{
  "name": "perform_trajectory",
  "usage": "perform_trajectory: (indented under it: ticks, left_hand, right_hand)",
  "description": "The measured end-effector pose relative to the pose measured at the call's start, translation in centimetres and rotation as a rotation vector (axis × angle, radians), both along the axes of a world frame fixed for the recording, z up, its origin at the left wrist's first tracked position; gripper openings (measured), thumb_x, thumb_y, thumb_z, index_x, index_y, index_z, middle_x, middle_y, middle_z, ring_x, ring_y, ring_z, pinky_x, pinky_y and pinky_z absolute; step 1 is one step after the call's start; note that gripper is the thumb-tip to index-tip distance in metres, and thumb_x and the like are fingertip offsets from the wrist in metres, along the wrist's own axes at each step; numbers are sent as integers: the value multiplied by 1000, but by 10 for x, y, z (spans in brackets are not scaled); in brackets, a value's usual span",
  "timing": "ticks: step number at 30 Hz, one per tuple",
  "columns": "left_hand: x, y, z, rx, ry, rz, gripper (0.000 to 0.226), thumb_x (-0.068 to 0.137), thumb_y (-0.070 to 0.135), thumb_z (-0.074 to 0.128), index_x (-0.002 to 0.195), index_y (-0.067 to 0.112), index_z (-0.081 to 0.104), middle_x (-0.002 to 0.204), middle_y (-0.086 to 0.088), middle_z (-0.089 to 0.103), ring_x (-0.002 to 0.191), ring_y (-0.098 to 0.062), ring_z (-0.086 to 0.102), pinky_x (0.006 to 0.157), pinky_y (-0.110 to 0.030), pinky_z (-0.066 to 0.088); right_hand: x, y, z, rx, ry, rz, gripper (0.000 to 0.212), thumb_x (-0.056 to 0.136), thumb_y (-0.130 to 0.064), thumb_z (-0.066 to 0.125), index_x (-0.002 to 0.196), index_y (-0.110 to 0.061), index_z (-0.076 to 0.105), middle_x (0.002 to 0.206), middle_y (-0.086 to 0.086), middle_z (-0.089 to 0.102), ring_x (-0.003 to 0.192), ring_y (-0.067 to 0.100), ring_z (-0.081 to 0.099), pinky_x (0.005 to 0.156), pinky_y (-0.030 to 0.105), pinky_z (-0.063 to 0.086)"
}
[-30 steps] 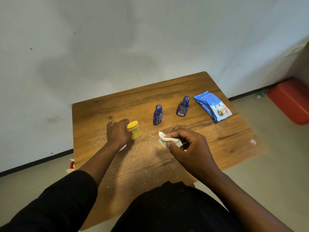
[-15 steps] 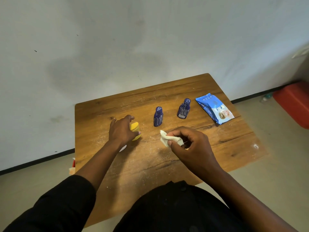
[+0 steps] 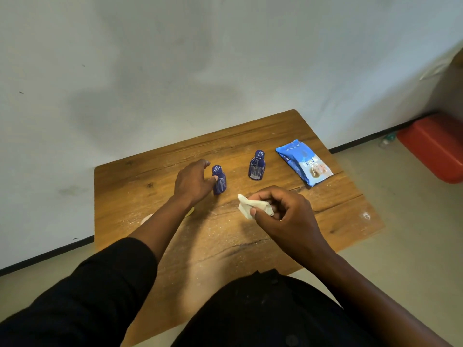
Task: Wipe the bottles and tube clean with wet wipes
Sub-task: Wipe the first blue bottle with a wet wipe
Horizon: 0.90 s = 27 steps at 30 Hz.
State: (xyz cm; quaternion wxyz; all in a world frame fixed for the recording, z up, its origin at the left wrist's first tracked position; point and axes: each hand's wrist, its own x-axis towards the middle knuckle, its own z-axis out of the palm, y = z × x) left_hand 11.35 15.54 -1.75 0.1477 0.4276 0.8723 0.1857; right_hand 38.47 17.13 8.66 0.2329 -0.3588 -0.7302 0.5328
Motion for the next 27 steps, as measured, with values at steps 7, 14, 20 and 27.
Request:
perform_trajectory:
  ticks: [7, 14, 20, 27]
  left_hand:
    - [4, 22, -16, 15, -55, 58, 35, 87, 30, 79, 120, 19, 71, 117, 0, 74, 105, -23, 67, 89, -43, 58]
    - [23, 15, 4, 222, -256, 122, 22, 87, 32, 82, 105, 26, 71, 101, 12, 72, 98, -11, 69, 87, -35, 56]
    - [47, -19, 49, 426, -750, 194, 29, 92, 24, 78, 115, 7, 69, 108, -10, 78, 104, -27, 74, 95, -50, 60]
    - [91, -41, 104, 674, -880, 224, 48, 98, 42, 57, 121, 0, 53, 100, -5, 79, 93, -23, 77, 80, -34, 62]
  right_hand:
    - [13, 29, -2, -140, -5, -46, 21, 91, -10, 77, 103, -26, 74, 92, -5, 76, 81, 14, 72, 66, 25, 60]
    - [24, 53, -2, -391, 85, -36, 28, 103, -6, 61, 112, -32, 67, 96, -10, 80, 93, 14, 76, 69, 24, 62]
    - [17, 64, 0, -358, 113, -47, 26, 99, -5, 67, 102, -30, 71, 93, -4, 79, 97, 24, 74, 72, 27, 62]
    - [-5, 52, 22, -113, 182, 38, 25, 93, -5, 75, 104, -28, 73, 96, -12, 75, 80, 7, 69, 70, 31, 62]
